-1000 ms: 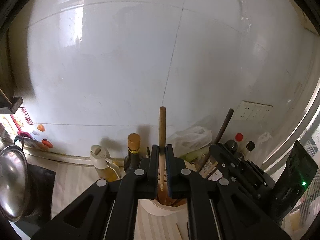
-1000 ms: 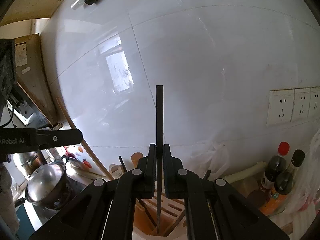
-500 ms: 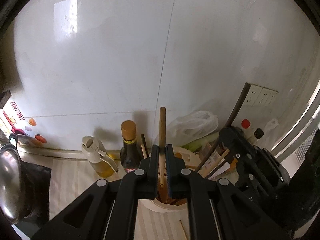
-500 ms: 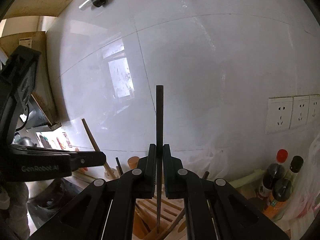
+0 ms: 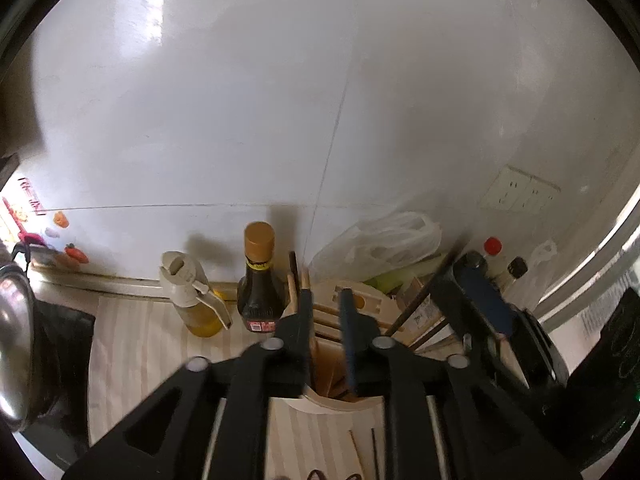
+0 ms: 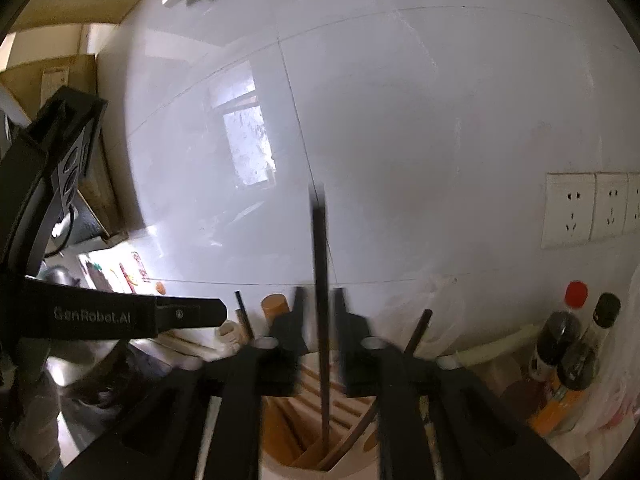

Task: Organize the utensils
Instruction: 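Open both tools and raise them away from the holder, then move both open tools back down to the remaining chopsticks, then grasp a light wooden chopstick with the left tool while the right tool grasps another light chopstick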

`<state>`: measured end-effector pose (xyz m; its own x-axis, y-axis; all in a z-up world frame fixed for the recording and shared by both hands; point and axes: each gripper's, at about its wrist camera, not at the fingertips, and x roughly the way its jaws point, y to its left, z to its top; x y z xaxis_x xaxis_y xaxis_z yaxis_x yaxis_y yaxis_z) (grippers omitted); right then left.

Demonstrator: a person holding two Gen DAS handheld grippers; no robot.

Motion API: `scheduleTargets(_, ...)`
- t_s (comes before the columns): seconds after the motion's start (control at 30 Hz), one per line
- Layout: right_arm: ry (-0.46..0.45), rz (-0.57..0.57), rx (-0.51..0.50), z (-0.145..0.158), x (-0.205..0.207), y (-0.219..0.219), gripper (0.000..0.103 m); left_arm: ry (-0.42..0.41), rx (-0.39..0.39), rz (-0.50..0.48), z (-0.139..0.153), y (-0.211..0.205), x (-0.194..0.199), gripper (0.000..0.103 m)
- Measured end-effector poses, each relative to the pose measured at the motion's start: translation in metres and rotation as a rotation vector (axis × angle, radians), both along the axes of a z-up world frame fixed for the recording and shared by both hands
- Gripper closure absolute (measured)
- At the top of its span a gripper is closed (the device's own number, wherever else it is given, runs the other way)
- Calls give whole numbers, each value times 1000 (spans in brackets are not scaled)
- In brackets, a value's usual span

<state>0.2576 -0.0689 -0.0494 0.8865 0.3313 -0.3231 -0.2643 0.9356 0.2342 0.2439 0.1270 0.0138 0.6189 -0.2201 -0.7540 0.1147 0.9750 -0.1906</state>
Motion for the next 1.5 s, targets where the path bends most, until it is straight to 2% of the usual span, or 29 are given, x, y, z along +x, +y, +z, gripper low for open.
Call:
scheduleTargets(0.03,-5,3,15,2,-3,-2,38,-13,1,14,7,2,-4,59)
scheduleTargets(0.07,-13,-1,29,8,-8,-5,38,-28,-6,26,13,4,-7,36)
scheduleTargets(0.13,-17,-14,39,17,-16,-10,35,-75,-15,56,27,11,-16,19)
scheduleTargets(0.2,-13,-34,49,27,-26,-16,31,-108,2,83,40,16,-24,16)
scheduleTargets(0.27,-7,-59,34,34,-34,-20,29,-137,41,110,47,20,-33,0)
scheduleTargets(0.33,22,-85,1,39,-41,-23,14,-167,97,143,49,23,-44,0)
scheduleTargets(0.43,66,-114,-38,39,-48,-26,4,-174,153,184,40,29,-59,0)
scheduleTargets(0.57,177,-159,-103,23,-57,-29,0,-144,180,214,14,32,-75,0)
scheduleTargets(0.63,226,-162,-109,12,-62,-30,0,-96,175,203,-4,31,-81,0)
scheduleTargets(0.73,325,-178,-99,-14,-65,-41,0,-30,190,192,-34,25,-89,0)
scheduleTargets(0.83,462,-201,-78,-48,-64,-58,0,47,201,178,-67,18,-95,0)
scheduleTargets(1.0,757,-214,-121,-132,-58,-81,0,181,222,167,-129,2,-105,0)
scheduleTargets(1.07,877,-197,-135,-176,-62,-88,5,245,238,143,-157,-7,-108,0)
scheduleTargets(1.13,955,-185,-145,-209,-66,-90,23,298,251,122,-181,-15,-110,0)
scheduleTargets(1.17,996,-180,-153,-226,-68,-90,27,329,260,108,-194,-20,-111,0)
scheduleTargets(1.27,1078,-172,-180,-265,-74,-88,55,389,275,77,-217,-32,-115,0)
scheduleTargets(1.37,1127,-160,-199,-287,-81,-85,70,426,269,48,-229,-45,-117,0)
scheduleTargets(1.43,1109,-168,-239,-291,-85,-83,83,437,272,31,-233,-51,-118,0)
scheduleTargets(1.5,1106,-169,-273,-294,-88,-84,92,445,272,10,-238,-59,-119,0)
